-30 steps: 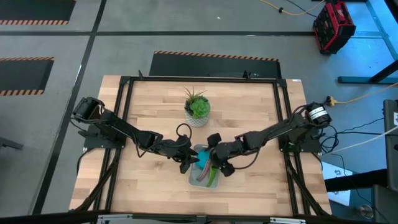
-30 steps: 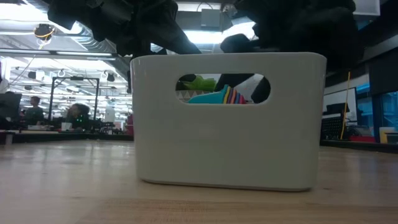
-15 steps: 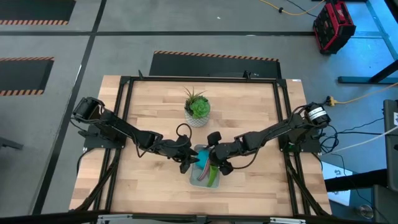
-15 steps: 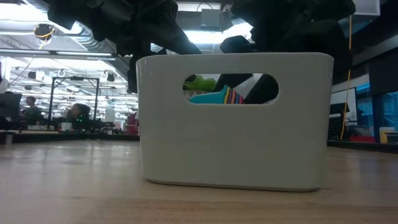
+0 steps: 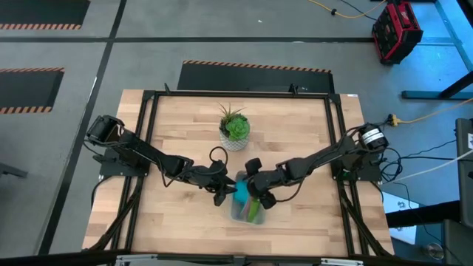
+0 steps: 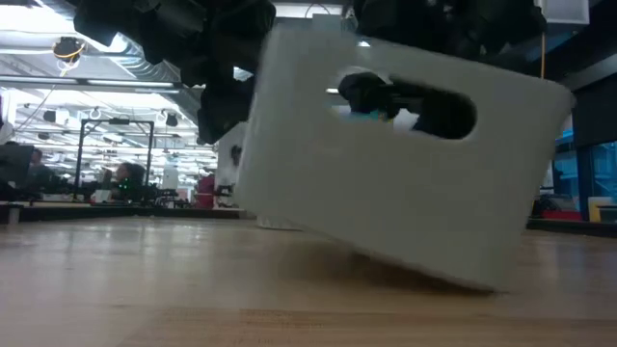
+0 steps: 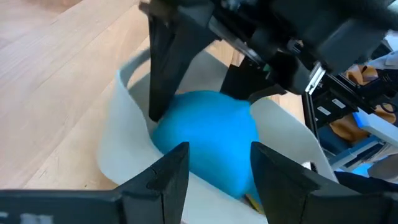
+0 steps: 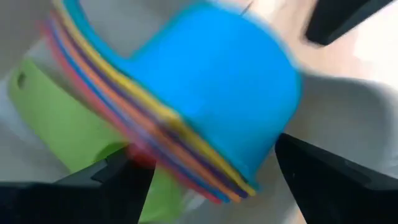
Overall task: Nest measuring cups in basket
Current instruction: Remove the measuring cups from the bin
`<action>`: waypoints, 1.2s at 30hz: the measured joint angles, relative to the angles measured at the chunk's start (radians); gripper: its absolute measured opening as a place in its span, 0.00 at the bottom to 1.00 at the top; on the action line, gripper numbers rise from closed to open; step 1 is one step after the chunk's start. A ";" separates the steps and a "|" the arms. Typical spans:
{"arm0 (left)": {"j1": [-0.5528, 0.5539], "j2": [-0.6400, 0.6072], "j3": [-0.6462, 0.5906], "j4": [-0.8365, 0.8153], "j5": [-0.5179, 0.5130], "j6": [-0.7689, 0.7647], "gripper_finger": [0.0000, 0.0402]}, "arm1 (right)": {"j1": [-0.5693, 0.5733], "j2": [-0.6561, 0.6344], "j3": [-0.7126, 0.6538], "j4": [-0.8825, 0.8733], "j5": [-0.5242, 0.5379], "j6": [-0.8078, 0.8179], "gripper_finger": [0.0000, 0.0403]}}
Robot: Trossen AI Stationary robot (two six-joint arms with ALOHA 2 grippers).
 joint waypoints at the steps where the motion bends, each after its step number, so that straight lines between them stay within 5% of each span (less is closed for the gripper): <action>1: 0.000 0.000 0.000 0.000 0.000 0.000 0.41 | 0.000 0.004 -0.001 0.003 -0.001 -0.001 0.81; 10: 0.000 0.000 0.000 0.002 0.000 0.000 0.41 | 0.000 0.005 -0.001 0.009 -0.008 0.000 0.80; 22: 0.000 0.000 0.000 0.002 0.000 0.000 0.41 | 0.000 0.005 -0.001 0.046 -0.002 -0.003 0.64; 36: 0.000 0.000 0.000 0.002 0.000 0.000 0.41 | 0.000 0.005 -0.001 0.084 -0.017 -0.056 0.63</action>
